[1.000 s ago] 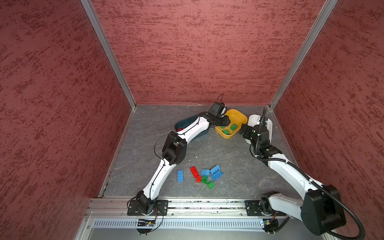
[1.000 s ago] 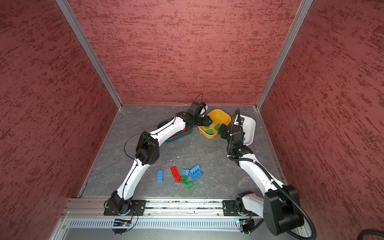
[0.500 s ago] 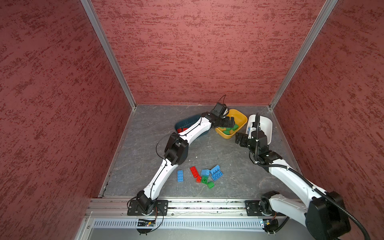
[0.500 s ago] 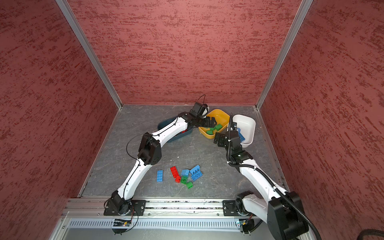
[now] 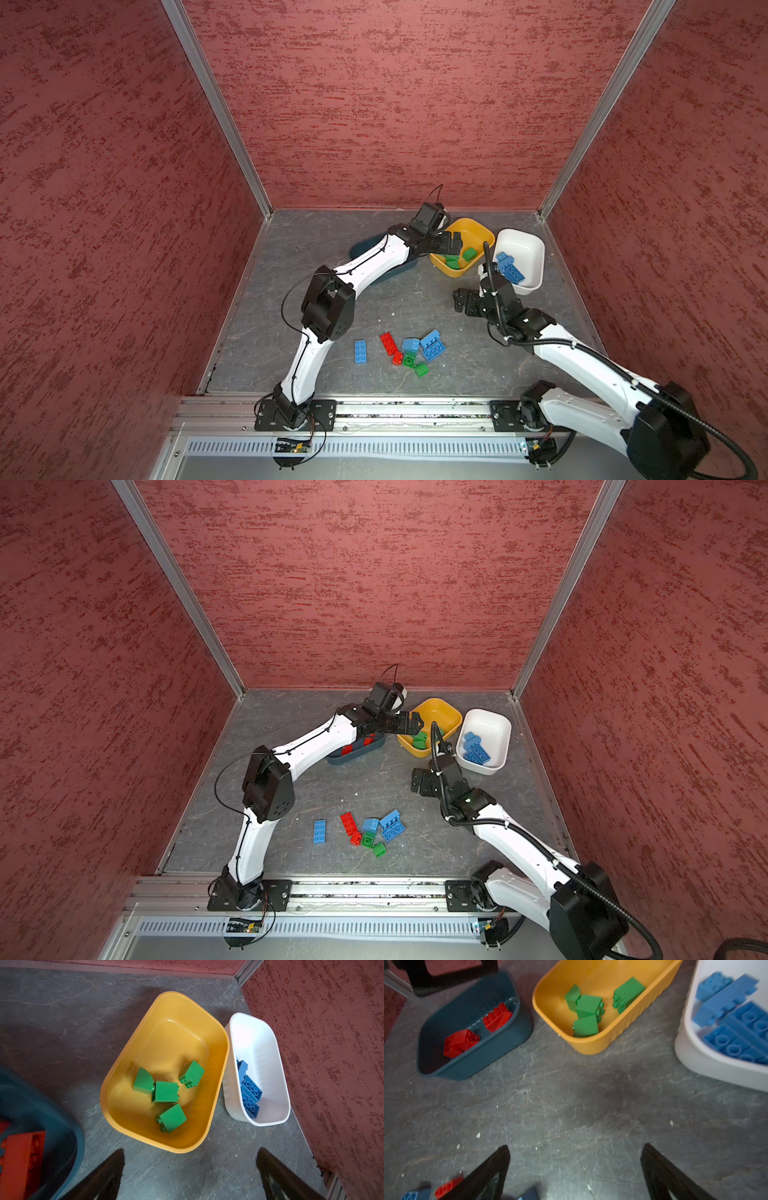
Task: Sort the legos into containers by color
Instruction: 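Reach the right gripper down to the pile and grasp a blue brick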
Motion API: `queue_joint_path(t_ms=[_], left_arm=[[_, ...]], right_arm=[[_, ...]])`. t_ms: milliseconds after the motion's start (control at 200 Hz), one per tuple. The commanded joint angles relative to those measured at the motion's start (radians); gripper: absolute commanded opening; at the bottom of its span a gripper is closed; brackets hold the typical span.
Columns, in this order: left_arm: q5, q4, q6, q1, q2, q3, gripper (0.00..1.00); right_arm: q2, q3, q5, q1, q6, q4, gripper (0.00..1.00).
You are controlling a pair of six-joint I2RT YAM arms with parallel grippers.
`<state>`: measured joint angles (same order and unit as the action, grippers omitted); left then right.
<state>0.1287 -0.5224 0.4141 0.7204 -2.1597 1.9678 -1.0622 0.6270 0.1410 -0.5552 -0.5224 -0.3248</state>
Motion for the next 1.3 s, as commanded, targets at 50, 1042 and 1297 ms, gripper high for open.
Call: queue_joint_path(t_ms=[50, 1042, 1297], left_arm=[[-0.036, 0.042, 0.03, -0.015, 0.075, -0.089, 0.99], [-0.027, 0.134, 0.157, -0.082, 0.246, -0.401, 0.99], [-0.023, 0.136, 0.165, -0.084, 0.252, -0.417, 0.99]], right_arm=[[-0.014, 0.002, -0.112, -0.082, -0.086, -0.13, 0.99], [-0.326, 0.057, -0.078, -0.466, 0.055, -0.109, 0.89], [-0.385, 0.083, -0.011, -0.469, 0.041, -0.122, 0.74]])
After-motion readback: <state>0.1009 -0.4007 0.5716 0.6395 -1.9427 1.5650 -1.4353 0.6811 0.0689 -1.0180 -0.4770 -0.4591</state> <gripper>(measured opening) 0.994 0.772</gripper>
